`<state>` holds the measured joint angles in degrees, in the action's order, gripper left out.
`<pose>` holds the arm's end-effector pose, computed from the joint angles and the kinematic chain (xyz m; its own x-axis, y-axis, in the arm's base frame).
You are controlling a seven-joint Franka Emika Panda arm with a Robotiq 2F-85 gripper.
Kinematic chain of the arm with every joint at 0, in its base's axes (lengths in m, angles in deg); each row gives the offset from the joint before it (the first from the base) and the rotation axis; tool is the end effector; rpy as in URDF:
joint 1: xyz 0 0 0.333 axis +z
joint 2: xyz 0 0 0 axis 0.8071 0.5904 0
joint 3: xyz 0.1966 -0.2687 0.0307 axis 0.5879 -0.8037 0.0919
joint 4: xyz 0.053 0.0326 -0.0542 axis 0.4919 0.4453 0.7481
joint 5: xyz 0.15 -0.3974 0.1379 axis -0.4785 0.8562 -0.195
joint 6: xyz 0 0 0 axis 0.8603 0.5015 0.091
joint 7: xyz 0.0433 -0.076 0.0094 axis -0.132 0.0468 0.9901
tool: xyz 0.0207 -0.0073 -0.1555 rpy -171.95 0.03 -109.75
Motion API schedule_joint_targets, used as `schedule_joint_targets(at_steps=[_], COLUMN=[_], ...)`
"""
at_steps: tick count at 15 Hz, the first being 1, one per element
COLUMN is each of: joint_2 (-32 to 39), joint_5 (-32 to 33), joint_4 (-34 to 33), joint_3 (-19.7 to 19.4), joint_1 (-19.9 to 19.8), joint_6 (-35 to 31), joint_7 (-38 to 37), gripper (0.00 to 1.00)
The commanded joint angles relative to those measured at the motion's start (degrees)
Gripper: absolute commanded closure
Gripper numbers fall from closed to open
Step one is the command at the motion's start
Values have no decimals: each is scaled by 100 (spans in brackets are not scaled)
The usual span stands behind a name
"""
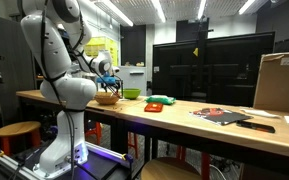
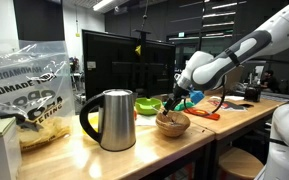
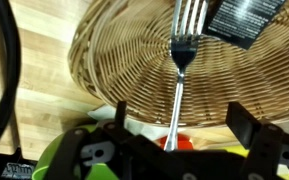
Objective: Take the silver fork out of the basket.
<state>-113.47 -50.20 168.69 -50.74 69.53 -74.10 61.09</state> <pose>0.4366 0.1055 0.3441 0.8259 0.3032 0.4753 0.3446 -0.9388 0.0001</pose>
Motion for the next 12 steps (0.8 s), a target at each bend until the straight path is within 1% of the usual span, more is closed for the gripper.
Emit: schedule_joint_targets(at_steps=[1, 5, 12], joint_2=[15, -84, -38], joint_5=[-236, -134, -269], joint_4=[-9, -13, -19], joint_3=[-111, -2, -117], joint_1=[292, 294, 376], joint_6=[-57, 102, 202], joint_7=[249, 208, 302], gripper=[0, 0, 0])
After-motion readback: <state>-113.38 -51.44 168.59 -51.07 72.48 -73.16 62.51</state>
